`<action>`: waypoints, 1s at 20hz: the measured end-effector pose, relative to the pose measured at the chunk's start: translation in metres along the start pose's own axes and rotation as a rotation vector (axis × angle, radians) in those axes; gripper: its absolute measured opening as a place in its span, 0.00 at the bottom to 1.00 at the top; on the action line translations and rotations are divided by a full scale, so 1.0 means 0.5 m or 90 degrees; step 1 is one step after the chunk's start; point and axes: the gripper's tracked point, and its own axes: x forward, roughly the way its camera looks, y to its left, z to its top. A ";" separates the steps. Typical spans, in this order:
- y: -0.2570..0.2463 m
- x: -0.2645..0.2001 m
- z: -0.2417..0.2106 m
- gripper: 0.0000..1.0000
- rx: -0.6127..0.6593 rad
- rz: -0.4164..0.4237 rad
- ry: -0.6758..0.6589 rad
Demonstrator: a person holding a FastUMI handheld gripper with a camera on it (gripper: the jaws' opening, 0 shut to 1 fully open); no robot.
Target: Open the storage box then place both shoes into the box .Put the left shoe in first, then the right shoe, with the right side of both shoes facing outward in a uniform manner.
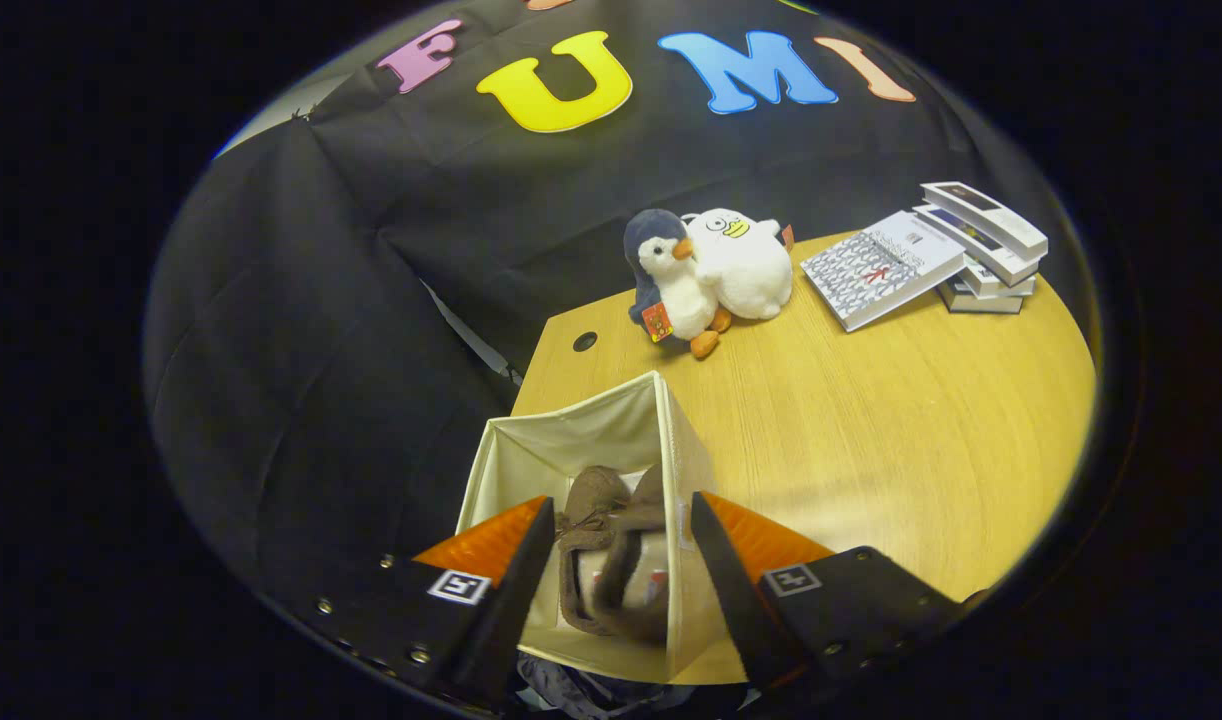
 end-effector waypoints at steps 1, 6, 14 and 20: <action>-0.003 -0.016 0.022 0.98 -0.021 0.000 -0.023; -0.019 -0.118 0.125 0.98 -0.146 0.002 -0.160; -0.105 -0.315 0.254 0.98 -0.255 -0.053 -0.335; -0.222 -0.448 0.315 0.98 -0.279 -0.123 -0.430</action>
